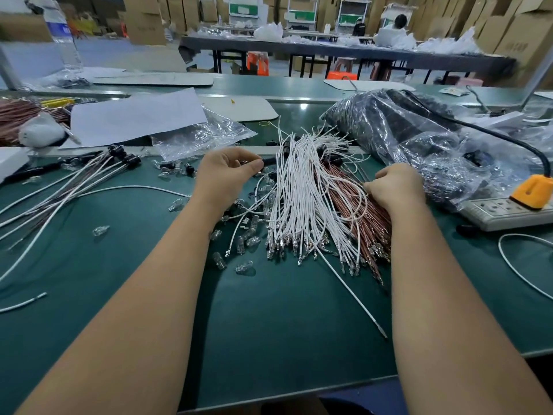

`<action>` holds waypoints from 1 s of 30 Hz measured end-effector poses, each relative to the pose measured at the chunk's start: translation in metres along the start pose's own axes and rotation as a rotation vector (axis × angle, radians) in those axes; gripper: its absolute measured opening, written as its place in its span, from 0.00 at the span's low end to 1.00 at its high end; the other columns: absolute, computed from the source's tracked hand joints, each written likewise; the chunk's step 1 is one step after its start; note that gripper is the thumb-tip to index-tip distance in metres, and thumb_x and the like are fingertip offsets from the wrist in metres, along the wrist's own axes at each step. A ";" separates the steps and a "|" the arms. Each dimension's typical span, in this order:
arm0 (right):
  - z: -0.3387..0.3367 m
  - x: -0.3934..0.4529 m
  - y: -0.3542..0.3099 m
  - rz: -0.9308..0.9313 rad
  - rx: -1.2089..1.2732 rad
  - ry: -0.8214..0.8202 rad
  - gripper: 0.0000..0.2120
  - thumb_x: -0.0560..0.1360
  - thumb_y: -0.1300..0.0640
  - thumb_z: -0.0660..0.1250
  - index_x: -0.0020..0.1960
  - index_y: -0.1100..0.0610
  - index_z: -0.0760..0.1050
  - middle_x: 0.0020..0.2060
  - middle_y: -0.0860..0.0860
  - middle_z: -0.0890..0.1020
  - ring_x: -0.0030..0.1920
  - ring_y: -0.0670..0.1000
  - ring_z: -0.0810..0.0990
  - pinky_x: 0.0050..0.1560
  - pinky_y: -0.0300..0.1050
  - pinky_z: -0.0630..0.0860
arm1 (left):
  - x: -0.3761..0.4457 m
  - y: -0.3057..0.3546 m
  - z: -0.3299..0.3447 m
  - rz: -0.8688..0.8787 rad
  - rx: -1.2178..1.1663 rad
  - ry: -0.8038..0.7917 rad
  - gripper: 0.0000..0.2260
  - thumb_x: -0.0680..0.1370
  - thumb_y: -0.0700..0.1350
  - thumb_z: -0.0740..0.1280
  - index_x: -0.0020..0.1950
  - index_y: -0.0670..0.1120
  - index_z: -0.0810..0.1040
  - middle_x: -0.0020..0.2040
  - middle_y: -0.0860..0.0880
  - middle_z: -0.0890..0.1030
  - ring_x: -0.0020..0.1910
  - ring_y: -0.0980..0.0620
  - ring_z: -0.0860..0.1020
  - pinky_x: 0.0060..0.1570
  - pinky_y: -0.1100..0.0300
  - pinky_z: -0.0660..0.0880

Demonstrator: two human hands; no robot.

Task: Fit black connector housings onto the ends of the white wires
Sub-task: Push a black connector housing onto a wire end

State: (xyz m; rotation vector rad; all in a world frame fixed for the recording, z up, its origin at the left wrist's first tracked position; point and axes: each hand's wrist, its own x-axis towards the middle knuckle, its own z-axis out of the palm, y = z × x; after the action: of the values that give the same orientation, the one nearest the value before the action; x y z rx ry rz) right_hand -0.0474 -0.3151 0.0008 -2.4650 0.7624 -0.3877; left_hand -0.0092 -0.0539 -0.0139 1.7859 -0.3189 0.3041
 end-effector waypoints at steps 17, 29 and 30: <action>0.009 -0.014 -0.021 -0.295 0.151 0.229 0.04 0.77 0.54 0.67 0.48 0.52 0.81 0.41 0.50 0.82 0.40 0.52 0.79 0.38 0.43 0.71 | 0.000 -0.001 0.000 -0.002 -0.003 -0.012 0.01 0.75 0.42 0.72 0.44 0.47 0.83 0.21 0.60 0.69 0.21 0.60 0.63 0.24 0.71 0.62; 0.002 -0.017 -0.025 -0.318 0.185 0.199 0.11 0.80 0.58 0.62 0.57 0.54 0.81 0.44 0.52 0.84 0.41 0.53 0.81 0.44 0.50 0.79 | 0.000 0.000 0.000 -0.010 -0.025 -0.016 0.01 0.75 0.42 0.72 0.44 0.46 0.83 0.25 0.55 0.68 0.20 0.60 0.62 0.23 0.70 0.60; 0.003 -0.016 -0.025 -0.318 0.181 0.201 0.11 0.80 0.58 0.62 0.56 0.54 0.81 0.44 0.52 0.84 0.42 0.54 0.82 0.46 0.52 0.80 | -0.001 0.000 0.000 -0.010 -0.023 -0.018 0.01 0.75 0.42 0.72 0.44 0.46 0.83 0.25 0.54 0.68 0.20 0.60 0.62 0.23 0.70 0.61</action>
State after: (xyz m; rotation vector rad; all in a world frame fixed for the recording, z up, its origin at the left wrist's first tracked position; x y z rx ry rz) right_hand -0.0484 -0.2869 0.0107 -2.3985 0.3879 -0.7961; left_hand -0.0096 -0.0541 -0.0142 1.7678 -0.3250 0.2760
